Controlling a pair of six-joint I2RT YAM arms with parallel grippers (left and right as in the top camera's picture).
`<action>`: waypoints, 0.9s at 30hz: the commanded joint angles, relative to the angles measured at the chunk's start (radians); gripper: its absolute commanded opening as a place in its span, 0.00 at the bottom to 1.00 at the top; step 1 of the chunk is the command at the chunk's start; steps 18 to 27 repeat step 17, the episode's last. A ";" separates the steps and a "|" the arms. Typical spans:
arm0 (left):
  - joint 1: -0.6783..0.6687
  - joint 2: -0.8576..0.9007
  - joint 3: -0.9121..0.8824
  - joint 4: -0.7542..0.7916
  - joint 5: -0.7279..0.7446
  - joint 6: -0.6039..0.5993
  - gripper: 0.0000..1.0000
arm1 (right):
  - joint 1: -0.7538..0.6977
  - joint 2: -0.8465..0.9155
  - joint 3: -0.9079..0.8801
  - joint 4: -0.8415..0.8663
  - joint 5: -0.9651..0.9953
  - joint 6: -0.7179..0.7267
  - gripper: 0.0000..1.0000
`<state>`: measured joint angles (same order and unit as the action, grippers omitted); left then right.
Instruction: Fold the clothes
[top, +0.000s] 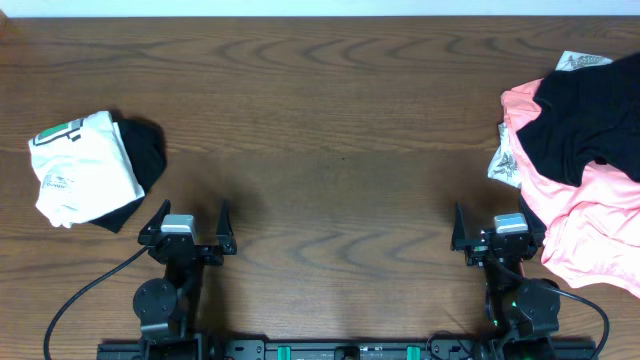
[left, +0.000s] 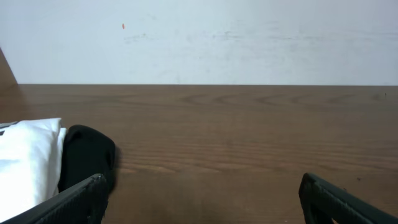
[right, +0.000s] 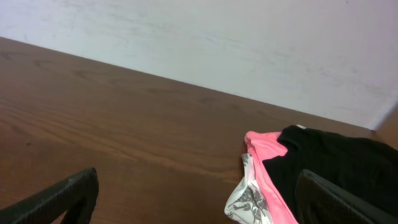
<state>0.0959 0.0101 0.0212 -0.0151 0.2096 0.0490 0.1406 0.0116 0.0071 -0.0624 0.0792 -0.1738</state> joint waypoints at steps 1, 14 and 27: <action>-0.004 -0.006 -0.017 -0.033 0.006 0.003 0.98 | -0.006 -0.005 -0.002 -0.003 0.006 -0.011 0.99; -0.004 -0.006 -0.017 -0.033 0.006 0.003 0.98 | -0.006 -0.005 -0.002 -0.003 0.006 -0.011 0.99; -0.004 -0.006 -0.017 -0.033 0.006 0.003 0.98 | -0.006 -0.005 -0.002 -0.003 0.006 -0.011 0.99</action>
